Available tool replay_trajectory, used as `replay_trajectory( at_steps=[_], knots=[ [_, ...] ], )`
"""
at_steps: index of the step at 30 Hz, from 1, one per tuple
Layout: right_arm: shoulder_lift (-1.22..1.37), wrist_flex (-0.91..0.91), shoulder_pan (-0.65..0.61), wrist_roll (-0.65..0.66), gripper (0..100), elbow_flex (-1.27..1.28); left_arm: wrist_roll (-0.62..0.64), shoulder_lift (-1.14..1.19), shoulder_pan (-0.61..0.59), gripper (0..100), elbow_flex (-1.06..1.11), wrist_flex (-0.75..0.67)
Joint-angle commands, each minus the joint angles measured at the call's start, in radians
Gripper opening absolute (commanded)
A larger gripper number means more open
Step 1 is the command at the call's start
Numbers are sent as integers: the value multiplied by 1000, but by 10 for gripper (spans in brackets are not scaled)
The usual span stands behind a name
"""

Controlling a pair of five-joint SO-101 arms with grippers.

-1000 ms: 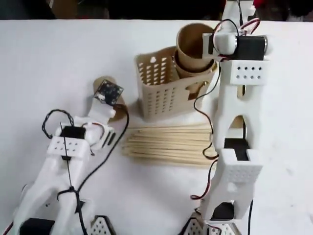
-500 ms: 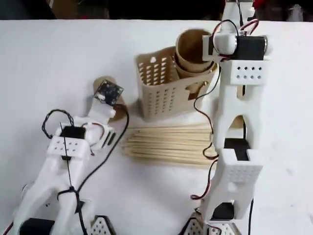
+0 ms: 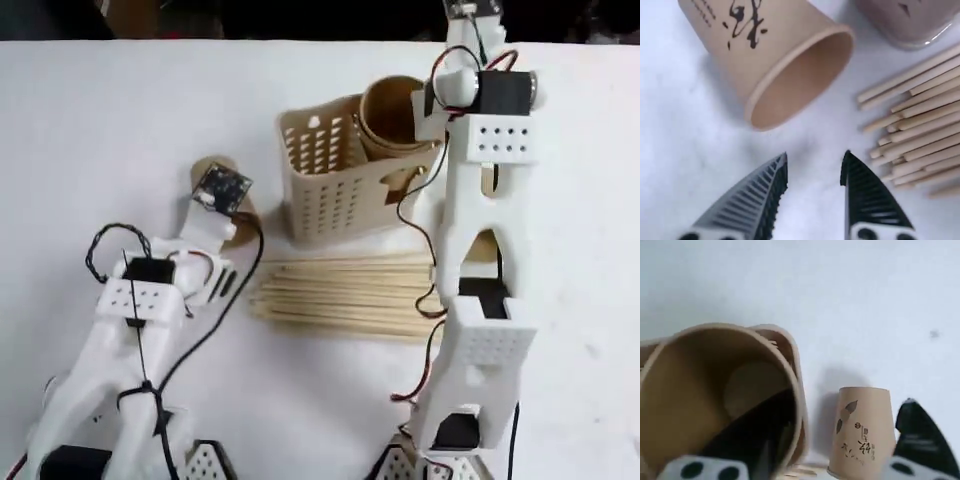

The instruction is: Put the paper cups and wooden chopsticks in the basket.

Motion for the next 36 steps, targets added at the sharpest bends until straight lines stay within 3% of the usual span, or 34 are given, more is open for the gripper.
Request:
replay_trajectory(
  at_steps=[1,12,36],
  knots=[
    [30,4,16,14,327,0,12,-8,15,188,-3,-18],
    [136,-10,18,14,327,-2,12,-8,15,188,-3,-18],
    [-455,16,19,12,325,11,6,-8,47,188,14,-25]
  ],
)
